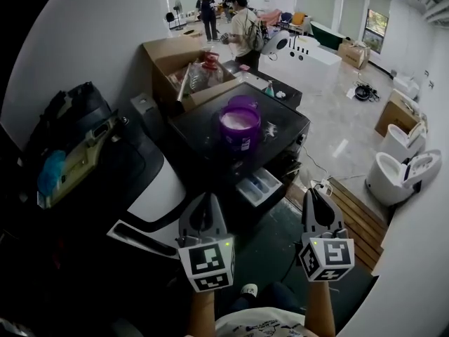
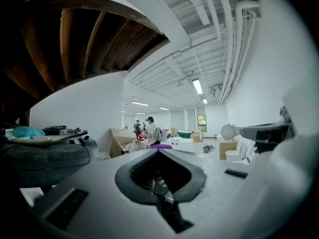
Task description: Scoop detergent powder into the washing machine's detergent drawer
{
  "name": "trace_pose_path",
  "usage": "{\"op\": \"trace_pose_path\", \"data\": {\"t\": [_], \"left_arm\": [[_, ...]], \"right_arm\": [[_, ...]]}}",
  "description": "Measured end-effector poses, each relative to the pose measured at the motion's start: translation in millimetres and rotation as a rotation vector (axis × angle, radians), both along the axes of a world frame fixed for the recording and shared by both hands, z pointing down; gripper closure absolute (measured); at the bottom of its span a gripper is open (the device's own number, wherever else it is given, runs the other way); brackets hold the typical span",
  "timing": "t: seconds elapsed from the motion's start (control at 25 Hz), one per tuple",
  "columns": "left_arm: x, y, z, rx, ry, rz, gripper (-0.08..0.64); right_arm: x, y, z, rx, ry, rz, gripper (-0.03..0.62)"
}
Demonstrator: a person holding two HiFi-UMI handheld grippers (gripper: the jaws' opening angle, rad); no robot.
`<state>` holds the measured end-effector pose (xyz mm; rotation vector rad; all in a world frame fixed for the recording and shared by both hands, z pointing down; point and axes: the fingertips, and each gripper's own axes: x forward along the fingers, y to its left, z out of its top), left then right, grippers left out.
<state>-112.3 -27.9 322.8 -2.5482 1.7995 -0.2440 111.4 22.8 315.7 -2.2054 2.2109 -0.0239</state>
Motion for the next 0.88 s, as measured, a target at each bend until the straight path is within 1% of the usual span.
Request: {"op": "trace_pose_path", "data": {"t": [0.16, 0.44, 0.68, 0.88], "left_arm": [[-3, -16, 7, -0.021, -0.001, -0.004, 0.557], [-5, -45, 15, -0.046, 0.006, -0.041, 0.557], [1, -86, 16, -0.041, 0.002, -0.096, 0.557], [10, -128, 7, -0.019, 0.002, -0.148, 0.557]], "right_arm": [[-5, -18, 3, -0.018, 0.003, -0.011, 0.572], [-7, -56, 10, -0.046, 0.007, -0.054, 0.572], [-4, -109, 10, -0.047, 0.016, -0.125, 0.572], [1, -164, 6, -0.05, 0.029, -0.2, 0.572]]}}
